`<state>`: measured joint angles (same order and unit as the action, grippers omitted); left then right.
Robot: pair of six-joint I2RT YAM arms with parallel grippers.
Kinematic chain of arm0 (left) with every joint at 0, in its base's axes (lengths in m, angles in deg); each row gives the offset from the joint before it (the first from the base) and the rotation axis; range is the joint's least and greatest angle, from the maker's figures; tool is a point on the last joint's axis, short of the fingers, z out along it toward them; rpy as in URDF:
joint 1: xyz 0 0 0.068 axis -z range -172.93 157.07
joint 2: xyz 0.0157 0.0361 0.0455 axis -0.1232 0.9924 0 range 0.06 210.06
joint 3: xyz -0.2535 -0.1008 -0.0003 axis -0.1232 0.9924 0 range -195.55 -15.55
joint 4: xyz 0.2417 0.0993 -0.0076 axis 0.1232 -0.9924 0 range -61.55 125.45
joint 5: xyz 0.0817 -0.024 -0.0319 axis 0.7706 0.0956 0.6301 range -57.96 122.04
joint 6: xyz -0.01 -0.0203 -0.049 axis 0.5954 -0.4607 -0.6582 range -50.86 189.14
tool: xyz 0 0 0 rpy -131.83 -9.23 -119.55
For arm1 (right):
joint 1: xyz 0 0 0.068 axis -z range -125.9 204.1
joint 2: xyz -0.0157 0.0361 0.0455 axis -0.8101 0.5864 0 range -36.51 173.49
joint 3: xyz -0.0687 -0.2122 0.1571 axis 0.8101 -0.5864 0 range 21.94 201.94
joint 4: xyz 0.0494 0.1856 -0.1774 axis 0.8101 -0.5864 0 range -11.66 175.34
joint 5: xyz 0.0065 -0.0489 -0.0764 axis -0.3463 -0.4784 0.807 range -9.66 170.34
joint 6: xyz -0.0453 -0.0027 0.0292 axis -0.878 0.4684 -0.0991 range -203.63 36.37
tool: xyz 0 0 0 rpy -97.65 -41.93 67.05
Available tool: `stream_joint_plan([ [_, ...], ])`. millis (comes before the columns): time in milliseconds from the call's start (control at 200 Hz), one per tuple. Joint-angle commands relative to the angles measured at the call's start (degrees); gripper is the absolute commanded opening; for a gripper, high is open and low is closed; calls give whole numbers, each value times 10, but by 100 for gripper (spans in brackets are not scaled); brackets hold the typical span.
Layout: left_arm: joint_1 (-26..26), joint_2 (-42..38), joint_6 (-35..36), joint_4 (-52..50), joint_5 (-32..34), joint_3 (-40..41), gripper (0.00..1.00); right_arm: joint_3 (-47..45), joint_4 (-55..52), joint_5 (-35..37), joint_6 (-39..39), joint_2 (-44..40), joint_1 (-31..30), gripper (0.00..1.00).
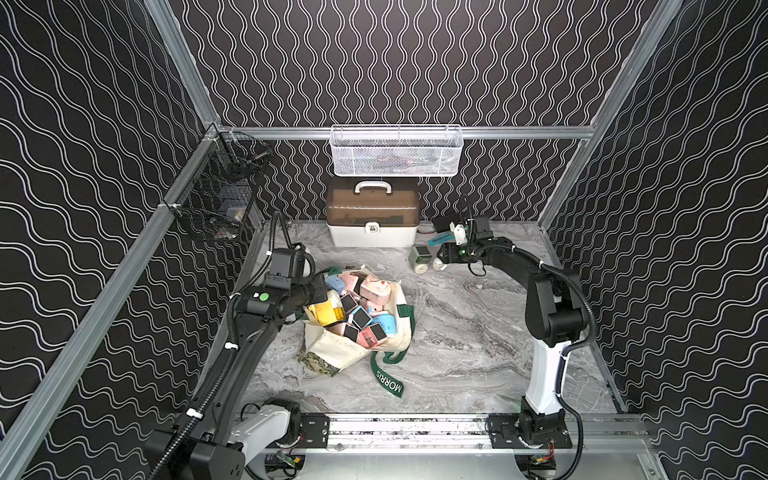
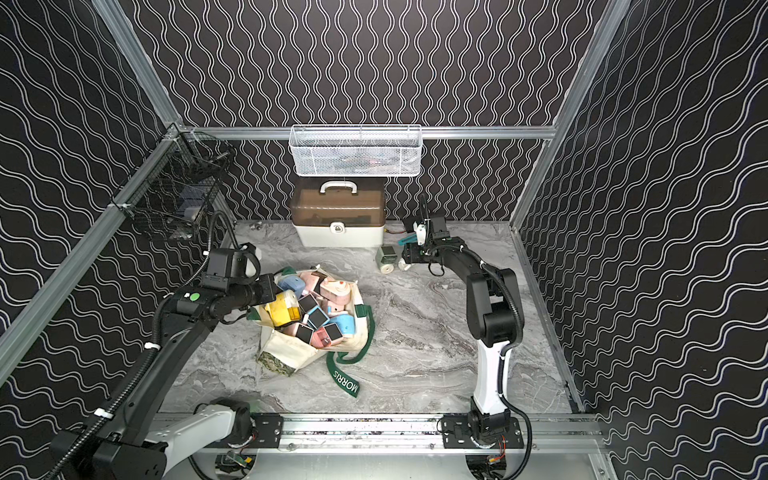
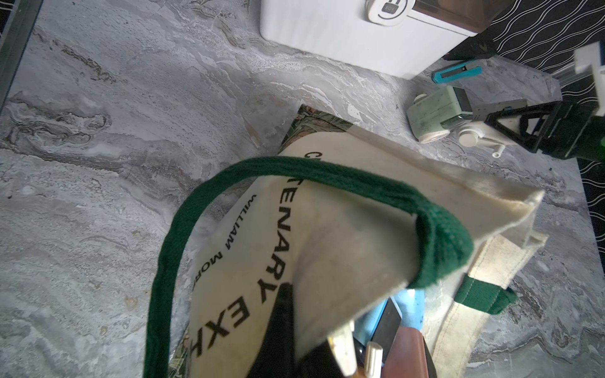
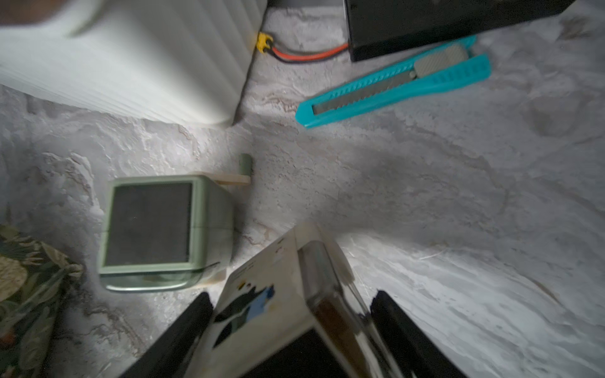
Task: Take out the pencil sharpeners from the tote bags
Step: Place the pencil sharpener at the center of the board.
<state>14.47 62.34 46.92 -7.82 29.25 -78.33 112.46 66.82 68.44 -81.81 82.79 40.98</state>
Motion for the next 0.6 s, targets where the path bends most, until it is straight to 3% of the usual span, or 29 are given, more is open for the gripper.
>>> stream_joint_plan([
  [0, 11, -4, -1, -22, 22, -3, 0, 8, 4, -40, -26, 12, -1, 51],
  [285, 53, 11, -17, -55, 84, -13, 0, 10, 29, -106, -38, 26, -3, 51],
  [590, 54, 14, -11, -44, 77, -3, 0, 5, 32, -127, -52, 36, -17, 52],
])
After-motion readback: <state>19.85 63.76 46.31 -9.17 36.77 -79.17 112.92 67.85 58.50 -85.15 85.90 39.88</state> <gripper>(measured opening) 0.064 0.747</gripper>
